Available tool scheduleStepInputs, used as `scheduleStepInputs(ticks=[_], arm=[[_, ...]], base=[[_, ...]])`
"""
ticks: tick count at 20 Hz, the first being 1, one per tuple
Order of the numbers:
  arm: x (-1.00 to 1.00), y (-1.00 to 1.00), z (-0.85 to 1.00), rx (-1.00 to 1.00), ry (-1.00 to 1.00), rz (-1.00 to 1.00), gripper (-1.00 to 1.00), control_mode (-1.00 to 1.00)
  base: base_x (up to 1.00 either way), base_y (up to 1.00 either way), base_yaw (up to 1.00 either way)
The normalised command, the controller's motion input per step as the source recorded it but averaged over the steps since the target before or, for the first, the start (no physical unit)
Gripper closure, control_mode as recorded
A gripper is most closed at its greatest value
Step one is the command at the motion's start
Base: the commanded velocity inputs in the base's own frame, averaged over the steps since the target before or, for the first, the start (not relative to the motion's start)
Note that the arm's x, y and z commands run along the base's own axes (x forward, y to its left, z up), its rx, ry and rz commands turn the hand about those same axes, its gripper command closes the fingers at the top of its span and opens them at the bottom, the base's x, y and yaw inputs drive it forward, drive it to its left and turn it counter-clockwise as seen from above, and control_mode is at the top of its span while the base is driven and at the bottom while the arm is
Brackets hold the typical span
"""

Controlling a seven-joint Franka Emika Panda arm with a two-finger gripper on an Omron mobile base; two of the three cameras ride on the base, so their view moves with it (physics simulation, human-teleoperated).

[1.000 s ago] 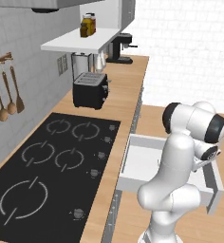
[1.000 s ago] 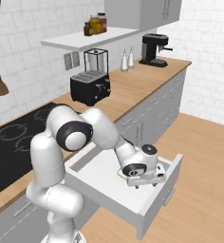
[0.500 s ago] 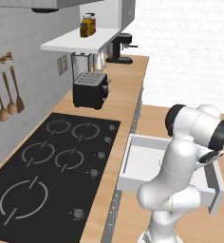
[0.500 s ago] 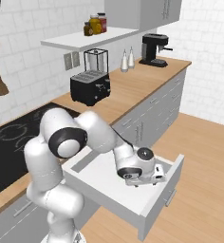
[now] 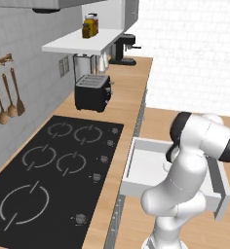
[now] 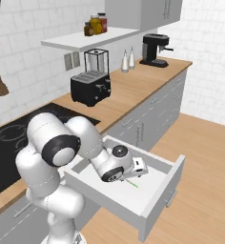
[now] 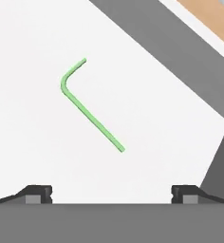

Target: Take a straw from the drawer in front and place it inside the glass cup on the dining counter.

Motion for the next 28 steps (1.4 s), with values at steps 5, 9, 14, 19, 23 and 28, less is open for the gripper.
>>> scheduleStepInputs(ticks=[5,9,14,19,23,28], arm=[[0.6,0.24,0.0,0.0,0.01,0.0,-1.0,-1.0],[0.28,0.01,-0.07,0.05,0.02,0.09,-1.0,-1.0],[0.0,0.01,-0.29,0.09,0.0,0.12,-1.0,-1.0],[-0.15,0.05,-0.23,0.09,0.0,0.06,-1.0,-1.0],[-0.16,0.01,-0.28,0.01,0.0,0.03,-1.0,-1.0],[-0.08,0.0,-0.24,0.0,0.0,0.0,-1.0,-1.0]], base=[[0.0,0.0,0.0],[0.0,0.0,0.0],[0.0,0.0,0.0],[0.0,0.0,0.0],[0.0,0.0,0.0],[0.0,0.0,0.0]])
